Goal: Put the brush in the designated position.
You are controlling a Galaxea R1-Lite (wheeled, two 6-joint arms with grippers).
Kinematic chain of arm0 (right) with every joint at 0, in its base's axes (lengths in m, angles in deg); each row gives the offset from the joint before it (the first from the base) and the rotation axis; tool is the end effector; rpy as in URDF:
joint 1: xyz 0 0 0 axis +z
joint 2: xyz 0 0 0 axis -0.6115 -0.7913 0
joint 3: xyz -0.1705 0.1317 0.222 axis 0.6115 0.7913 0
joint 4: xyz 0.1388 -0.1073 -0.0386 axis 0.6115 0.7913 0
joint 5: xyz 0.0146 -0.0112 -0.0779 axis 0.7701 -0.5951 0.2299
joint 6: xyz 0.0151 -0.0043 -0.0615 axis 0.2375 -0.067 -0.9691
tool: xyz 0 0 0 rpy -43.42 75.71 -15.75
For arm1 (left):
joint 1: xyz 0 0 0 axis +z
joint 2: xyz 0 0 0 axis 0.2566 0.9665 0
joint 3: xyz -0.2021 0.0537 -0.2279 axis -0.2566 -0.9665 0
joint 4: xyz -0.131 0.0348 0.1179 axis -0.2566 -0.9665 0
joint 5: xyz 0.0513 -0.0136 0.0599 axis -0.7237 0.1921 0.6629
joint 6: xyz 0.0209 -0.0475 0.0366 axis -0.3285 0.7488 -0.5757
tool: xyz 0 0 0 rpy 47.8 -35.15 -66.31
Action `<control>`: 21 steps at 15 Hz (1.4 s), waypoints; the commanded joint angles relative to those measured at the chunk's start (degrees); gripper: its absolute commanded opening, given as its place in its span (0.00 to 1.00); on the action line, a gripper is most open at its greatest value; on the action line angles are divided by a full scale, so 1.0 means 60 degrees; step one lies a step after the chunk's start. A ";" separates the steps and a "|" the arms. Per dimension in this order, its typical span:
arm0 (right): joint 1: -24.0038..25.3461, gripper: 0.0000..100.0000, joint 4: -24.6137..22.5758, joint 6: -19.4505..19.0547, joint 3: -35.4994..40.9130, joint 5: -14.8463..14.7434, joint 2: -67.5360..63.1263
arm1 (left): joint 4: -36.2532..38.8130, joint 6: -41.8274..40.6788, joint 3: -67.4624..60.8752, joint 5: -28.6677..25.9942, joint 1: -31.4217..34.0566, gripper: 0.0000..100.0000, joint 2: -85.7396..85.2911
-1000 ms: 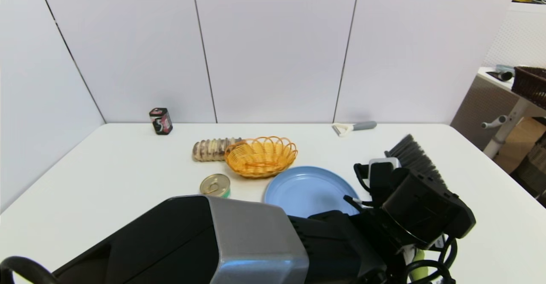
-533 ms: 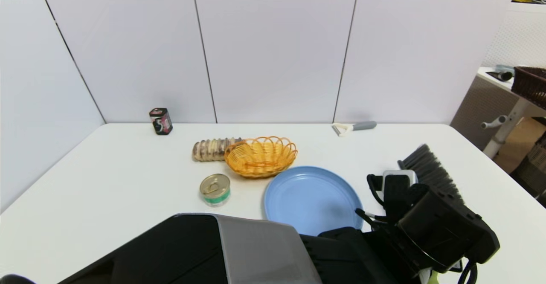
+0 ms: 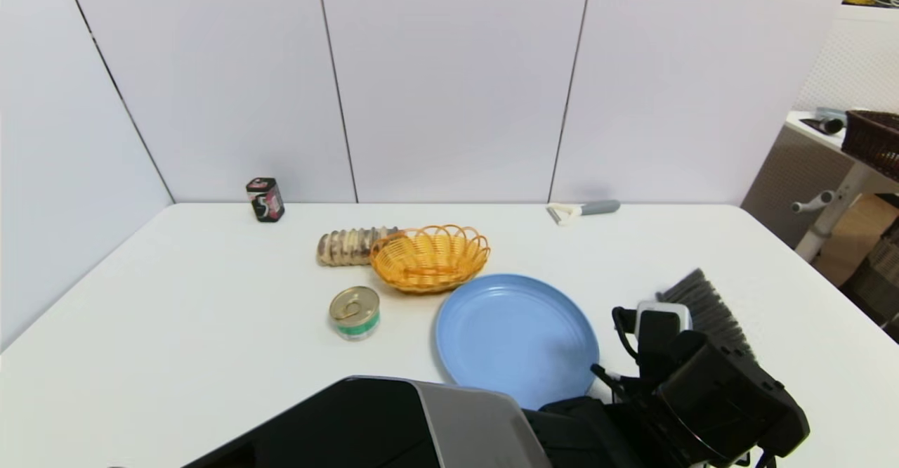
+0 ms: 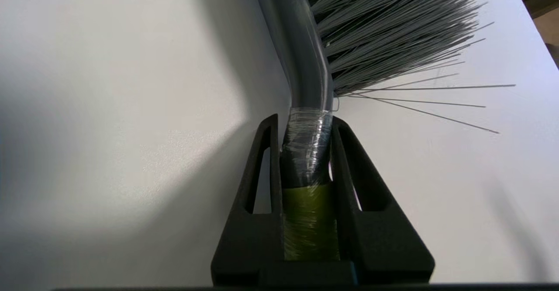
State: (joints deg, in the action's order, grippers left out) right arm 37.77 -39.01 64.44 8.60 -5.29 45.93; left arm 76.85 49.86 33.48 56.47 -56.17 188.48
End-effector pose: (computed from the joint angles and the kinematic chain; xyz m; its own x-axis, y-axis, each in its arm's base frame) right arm -0.0029 0.0000 0.0744 1.0000 0.0013 -0.0064 -0.0013 1.0000 -0.0054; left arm 0.1914 -0.5004 0.0753 0.5425 -0.6935 -0.4740 0.5518 0.7197 -0.4213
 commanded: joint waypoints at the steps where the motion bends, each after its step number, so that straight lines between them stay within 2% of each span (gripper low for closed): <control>1: 0.0002 1.00 0.0000 -0.0008 0.0015 0.0000 -0.0012 | -0.0107 0.0026 0.0211 0.0010 0.0150 0.00 0.0388; 2: 0.0002 1.00 0.0000 -0.0008 0.0015 0.0000 -0.0012 | -0.0107 0.0041 0.0211 0.0010 0.0164 1.00 0.0359; 6: 0.0002 1.00 0.0000 -0.0008 0.0015 0.0000 -0.0012 | -0.0137 -0.0164 0.0138 0.0084 0.0179 1.00 -0.0227; 9: 0.0002 1.00 0.0000 -0.0008 0.0015 0.0000 -0.0012 | -0.0561 -0.0545 0.0094 0.0743 0.0179 1.00 -0.0886; 11: 0.0002 1.00 0.0000 -0.0008 0.0015 0.0000 -0.0012 | -0.1323 -0.1102 0.0036 0.0860 0.0179 1.00 -0.1707; 15: 0.0002 1.00 0.0000 -0.0008 0.0015 0.0000 -0.0012 | -0.3535 -0.3446 -0.0257 0.0772 0.0545 1.00 -0.4446; 17: 0.0002 1.00 0.0000 -0.0008 0.0015 0.0000 -0.0012 | -0.4136 -0.4896 -0.0843 0.0728 0.1175 1.00 -0.6043; 18: 0.0002 1.00 0.0000 -0.0008 0.0015 0.0000 -0.0012 | -0.4092 -0.5994 -0.1620 0.0669 0.1834 1.00 -0.7112; 20: 0.0002 1.00 0.0000 -0.0008 0.0015 0.0000 -0.0012 | -0.3447 -0.8031 -0.3539 0.0245 0.3548 1.00 -0.9060; 21: 0.0002 1.00 0.0000 -0.0008 0.0015 0.0000 -0.0012 | -0.2788 -0.8661 -0.4667 -0.0356 0.4442 1.00 -0.9939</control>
State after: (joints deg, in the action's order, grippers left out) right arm 37.77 -38.99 64.42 8.60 -5.29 45.93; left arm 54.50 16.09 23.01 59.84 -44.91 149.80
